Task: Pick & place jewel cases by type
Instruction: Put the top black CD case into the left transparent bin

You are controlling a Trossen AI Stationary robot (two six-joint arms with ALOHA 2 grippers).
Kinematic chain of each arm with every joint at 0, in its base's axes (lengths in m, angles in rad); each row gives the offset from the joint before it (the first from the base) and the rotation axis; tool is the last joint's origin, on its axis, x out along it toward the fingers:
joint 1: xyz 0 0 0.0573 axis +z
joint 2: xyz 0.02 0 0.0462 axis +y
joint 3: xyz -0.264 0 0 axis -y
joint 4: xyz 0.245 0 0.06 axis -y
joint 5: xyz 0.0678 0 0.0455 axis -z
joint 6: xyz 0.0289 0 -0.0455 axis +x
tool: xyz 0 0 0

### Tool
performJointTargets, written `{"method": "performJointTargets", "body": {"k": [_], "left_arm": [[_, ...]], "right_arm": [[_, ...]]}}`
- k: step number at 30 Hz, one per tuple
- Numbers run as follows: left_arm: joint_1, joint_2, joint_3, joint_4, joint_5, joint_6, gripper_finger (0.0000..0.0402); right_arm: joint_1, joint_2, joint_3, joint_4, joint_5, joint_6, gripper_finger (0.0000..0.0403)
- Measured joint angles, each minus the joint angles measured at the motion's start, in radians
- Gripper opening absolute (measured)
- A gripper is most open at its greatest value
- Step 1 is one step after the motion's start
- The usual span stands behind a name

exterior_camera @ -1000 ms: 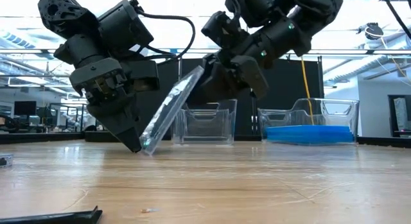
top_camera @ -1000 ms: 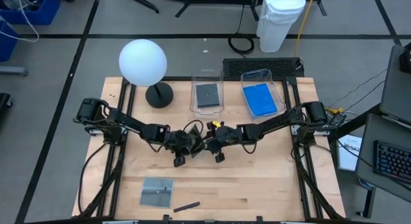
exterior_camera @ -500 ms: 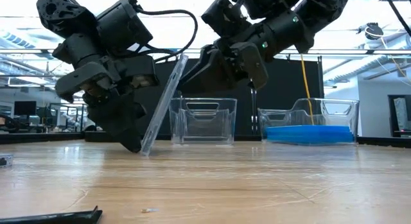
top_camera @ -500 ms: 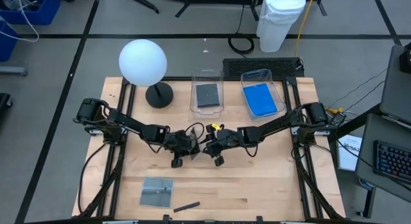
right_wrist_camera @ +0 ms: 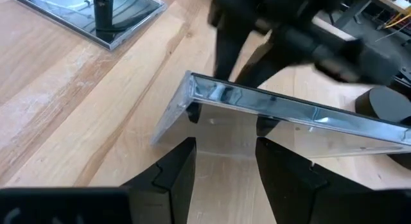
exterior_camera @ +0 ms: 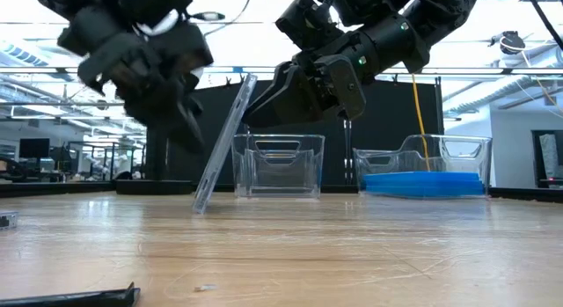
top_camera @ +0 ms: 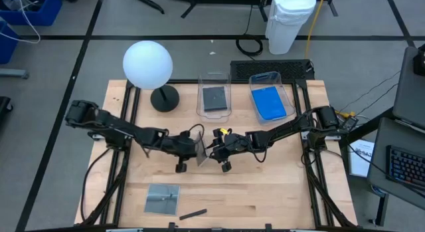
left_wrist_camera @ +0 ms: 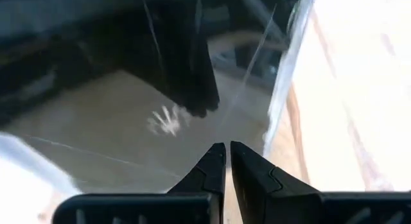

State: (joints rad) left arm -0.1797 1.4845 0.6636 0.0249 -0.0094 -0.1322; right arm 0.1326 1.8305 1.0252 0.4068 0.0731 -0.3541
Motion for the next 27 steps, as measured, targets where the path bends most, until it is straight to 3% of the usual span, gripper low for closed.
{"method": "performJointTargets", "body": {"k": [10,13,17,21,23,27], "left_arm": [[-0.026,-0.217,0.044,-0.223,-0.077,-0.008,0.0031],[-0.031,-0.234,0.152,-0.379,-0.128,-0.048,0.0038],[0.004,-0.216,0.346,-0.607,-0.195,-0.236,0.0079],[0.074,-0.167,0.51,-0.821,-0.15,-0.345,0.0139],[0.102,-0.133,0.575,-0.888,-0.097,-0.29,0.0168],[0.093,-0.047,0.65,-1.011,-0.07,0.158,0.02]], "right_arm": [[0.0,0.0,0.0,0.0,0.0,0.0,0.0155],[0.0,0.0,0.0,0.0,0.0,0.0,0.0155],[0.0,-0.001,0.0,-0.001,0.0,-0.001,0.0155],[0.0,-0.001,0.0,0.001,0.0,-0.005,0.0155],[0.0,-0.001,0.0,0.001,0.0,-0.006,0.0155],[0.0,-0.001,0.0,0.0,0.0,-0.006,0.0155]]}}
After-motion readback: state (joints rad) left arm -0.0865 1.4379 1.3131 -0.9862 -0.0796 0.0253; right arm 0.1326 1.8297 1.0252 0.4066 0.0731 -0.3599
